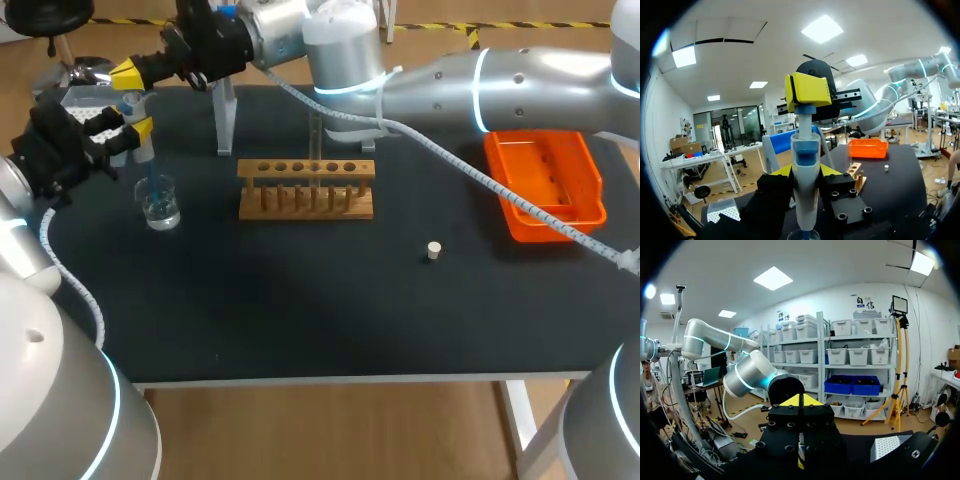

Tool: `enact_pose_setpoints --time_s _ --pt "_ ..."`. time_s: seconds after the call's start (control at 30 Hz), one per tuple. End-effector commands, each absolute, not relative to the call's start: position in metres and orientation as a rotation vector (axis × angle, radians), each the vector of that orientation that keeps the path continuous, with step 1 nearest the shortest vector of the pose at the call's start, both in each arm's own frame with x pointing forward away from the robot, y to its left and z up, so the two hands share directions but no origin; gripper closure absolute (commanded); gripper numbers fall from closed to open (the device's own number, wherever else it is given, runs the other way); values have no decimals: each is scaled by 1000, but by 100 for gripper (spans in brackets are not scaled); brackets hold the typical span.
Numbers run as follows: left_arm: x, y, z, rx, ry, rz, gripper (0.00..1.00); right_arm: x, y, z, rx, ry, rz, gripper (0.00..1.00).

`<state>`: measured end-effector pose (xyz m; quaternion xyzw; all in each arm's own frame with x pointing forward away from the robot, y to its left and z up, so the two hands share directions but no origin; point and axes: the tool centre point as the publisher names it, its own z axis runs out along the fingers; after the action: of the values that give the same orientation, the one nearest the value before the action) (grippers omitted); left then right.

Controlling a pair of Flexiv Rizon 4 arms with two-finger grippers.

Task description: Invert the test tube, pick up the pipette, mount the tip to pipette, aspirate from beaker and dispense into the tube, eject the tip, return the pipette, and cap with the stopper.

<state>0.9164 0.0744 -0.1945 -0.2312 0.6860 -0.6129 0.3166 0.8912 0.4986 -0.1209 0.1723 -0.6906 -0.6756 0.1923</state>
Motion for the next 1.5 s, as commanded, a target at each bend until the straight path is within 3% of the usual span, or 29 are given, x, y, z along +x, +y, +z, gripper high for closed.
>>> enact_pose_setpoints --time_s 0.03,0.97,1.2,1.23,1.27,1.3,1.33,1.5 --pt "917 73 -192 -608 1801 -1615 100 894 498 -128 493 -1935 -1902 100" --pt "917 73 -192 -608 1801 -1615 100 893 499 -150 477 -1972 -1883 100" --pt "917 73 -192 -608 1801 -1615 100 892 497 -129 508 -1972 -1925 100" --pt "917 73 -192 -608 1801 -1615 100 892 495 -121 512 -1968 -1939 88" --pt "917 73 -192 -608 1801 -1615 100 892 493 -116 520 -1969 -1949 56" --pt "917 73 -192 -608 1801 -1615 100 891 491 -111 528 -1970 -1960 9" --pt "917 73 -192 -608 1801 -1615 100 891 488 -106 532 -1972 -1968 0" --pt "917 73 -192 -608 1801 -1615 100 890 467 -88 553 -2000 -1991 0"
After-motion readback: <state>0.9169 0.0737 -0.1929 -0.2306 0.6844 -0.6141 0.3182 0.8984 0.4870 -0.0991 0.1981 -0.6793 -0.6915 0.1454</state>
